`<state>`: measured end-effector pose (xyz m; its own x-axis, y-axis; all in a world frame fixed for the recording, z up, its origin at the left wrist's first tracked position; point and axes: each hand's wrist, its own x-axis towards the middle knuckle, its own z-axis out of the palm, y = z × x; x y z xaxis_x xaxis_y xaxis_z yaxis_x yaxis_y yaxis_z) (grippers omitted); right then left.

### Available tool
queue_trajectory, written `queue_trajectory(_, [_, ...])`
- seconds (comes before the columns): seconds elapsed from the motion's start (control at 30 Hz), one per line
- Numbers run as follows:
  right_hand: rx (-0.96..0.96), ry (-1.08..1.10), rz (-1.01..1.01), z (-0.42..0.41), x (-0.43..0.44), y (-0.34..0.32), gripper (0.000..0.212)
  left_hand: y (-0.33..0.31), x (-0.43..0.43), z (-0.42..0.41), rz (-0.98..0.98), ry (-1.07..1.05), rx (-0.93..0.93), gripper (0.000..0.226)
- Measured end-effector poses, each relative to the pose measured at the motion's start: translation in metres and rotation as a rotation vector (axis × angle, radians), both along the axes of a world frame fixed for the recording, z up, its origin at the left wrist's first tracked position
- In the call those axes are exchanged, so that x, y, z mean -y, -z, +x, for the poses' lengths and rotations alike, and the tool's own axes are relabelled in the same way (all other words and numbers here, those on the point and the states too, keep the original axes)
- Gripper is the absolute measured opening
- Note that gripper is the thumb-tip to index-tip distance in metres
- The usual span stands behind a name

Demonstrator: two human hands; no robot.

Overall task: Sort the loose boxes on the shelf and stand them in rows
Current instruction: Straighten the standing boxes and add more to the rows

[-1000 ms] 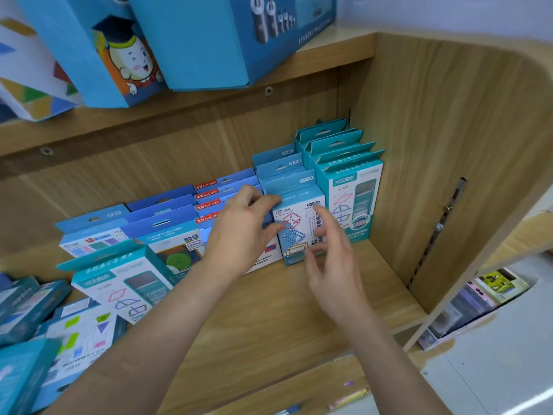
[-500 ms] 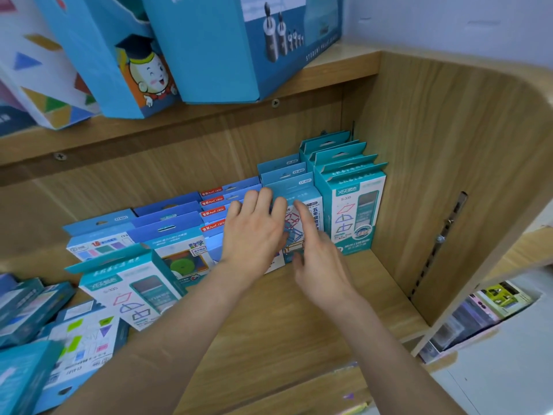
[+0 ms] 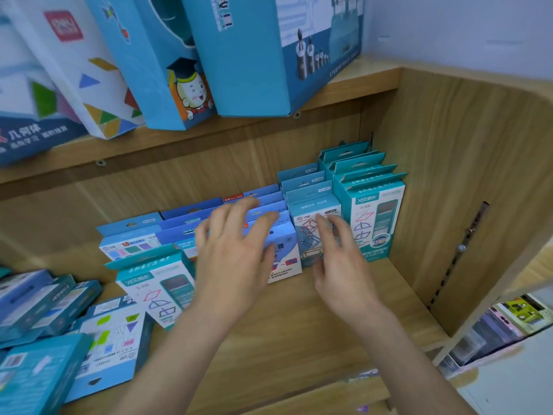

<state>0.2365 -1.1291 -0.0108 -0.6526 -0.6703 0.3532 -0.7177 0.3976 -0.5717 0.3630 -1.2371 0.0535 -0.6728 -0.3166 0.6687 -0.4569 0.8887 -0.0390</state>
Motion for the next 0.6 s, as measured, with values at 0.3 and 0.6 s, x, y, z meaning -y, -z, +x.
queue_trajectory(0.3, [0.151,-0.077,-0.248,0.026,-0.008,-0.011,0.055,0.023,0.025,0.13,0.61,-0.285,-0.532,0.083])
queue_trajectory(0.6, [0.45,-0.259,-0.283,0.078,0.009,0.012,0.059,0.063,0.04,0.125,1.233,-0.037,-0.518,0.024])
